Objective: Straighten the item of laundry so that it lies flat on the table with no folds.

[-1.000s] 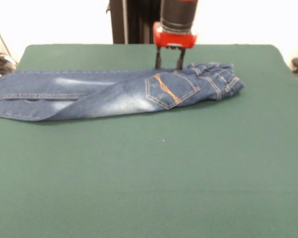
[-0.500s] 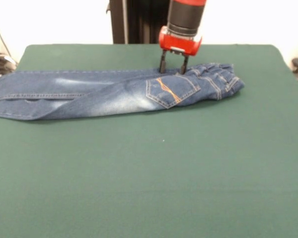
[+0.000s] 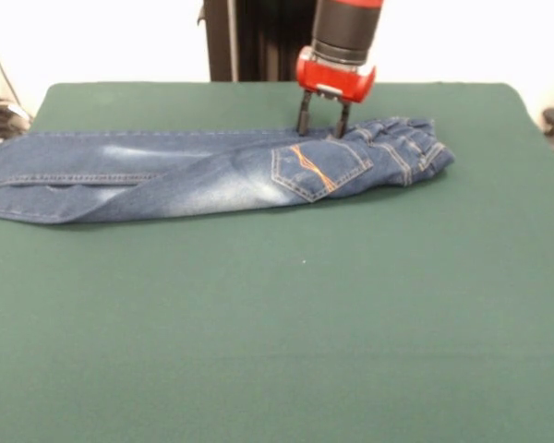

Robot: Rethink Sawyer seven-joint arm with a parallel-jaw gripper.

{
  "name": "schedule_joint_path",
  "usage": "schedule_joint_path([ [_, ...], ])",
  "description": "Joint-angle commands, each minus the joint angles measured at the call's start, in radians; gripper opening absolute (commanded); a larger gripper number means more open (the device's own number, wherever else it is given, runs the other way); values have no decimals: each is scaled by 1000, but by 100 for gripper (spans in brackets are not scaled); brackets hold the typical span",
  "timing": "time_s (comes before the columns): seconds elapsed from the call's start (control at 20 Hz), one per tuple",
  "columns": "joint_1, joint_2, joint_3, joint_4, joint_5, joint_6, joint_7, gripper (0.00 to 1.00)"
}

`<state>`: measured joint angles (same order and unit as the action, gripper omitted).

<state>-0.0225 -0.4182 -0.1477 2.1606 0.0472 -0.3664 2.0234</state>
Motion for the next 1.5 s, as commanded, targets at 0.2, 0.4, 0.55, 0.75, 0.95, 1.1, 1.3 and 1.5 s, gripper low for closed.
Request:
schedule_joint_path([
  [0.2,124,64,-27,-93,130,310,85,100],
  [0.4,80,132,41,-150,85,198,106,100],
  [0.55,81,174,67,-192,83,136,126,100],
  [0.75,107,196,72,-226,106,85,148,100],
  [0.95,91,243,98,-283,96,25,154,100],
  [1.1,98,270,108,-308,109,-35,180,100],
  [1.3,100,249,125,-307,119,-22,189,100],
  [1.5,136,209,92,-331,124,67,122,100],
])
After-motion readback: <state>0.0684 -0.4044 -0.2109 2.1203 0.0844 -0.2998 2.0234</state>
